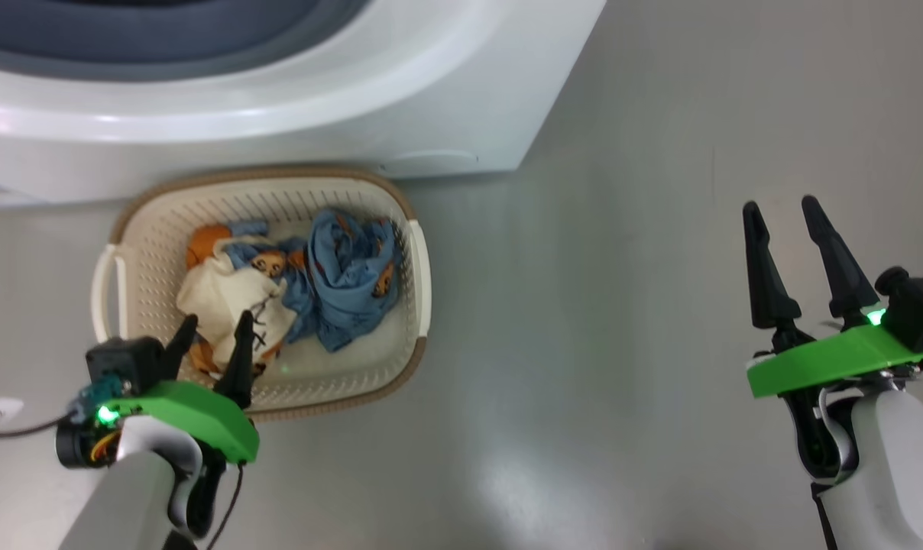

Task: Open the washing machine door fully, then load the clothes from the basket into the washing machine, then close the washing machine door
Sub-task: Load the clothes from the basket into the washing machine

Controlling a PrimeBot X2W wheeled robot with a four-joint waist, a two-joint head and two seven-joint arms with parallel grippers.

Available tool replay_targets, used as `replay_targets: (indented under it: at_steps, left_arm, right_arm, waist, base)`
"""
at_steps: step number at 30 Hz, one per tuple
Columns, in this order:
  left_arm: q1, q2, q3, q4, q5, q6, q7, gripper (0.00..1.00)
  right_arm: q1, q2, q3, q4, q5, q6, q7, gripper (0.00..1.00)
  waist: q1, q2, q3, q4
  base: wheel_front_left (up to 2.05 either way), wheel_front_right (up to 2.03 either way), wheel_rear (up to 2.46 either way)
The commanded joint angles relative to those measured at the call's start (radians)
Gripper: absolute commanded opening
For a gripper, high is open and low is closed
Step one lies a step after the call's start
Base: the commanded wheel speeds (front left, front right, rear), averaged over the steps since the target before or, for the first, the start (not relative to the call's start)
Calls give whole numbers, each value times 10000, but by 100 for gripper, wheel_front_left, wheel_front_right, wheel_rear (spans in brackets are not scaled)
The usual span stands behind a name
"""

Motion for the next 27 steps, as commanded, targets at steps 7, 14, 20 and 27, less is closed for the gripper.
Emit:
replay_targets:
  at_steps: [7,14,20,27]
  left_arm:
    - [-1333,659,-505,1351,-603,-15,-65,100]
    - [-2381,1098,-1290,2665,-1347,-15,-65,100]
    - [-3173,1530,-1849,3340,-1844,-15,-65,100]
    - [-3917,1895,-2122,3896,-2078,-15,-65,100]
  right_arm:
    - [-465,234,407,-380,-48,16,-118,100]
    - [-710,388,585,-575,-72,16,-118,100]
    - [-874,455,714,-746,-75,16,-118,100]
    - [-1008,508,866,-906,-78,16,-118,100]
  waist:
    - [0,0,1638,-383]
    - [0,0,2416,-727]
    - [0,0,2973,-991]
    - [0,0,3377,-1208]
  base:
    - [0,0,0]
    - [0,0,0]
    - [0,0,0]
    - [0,0,0]
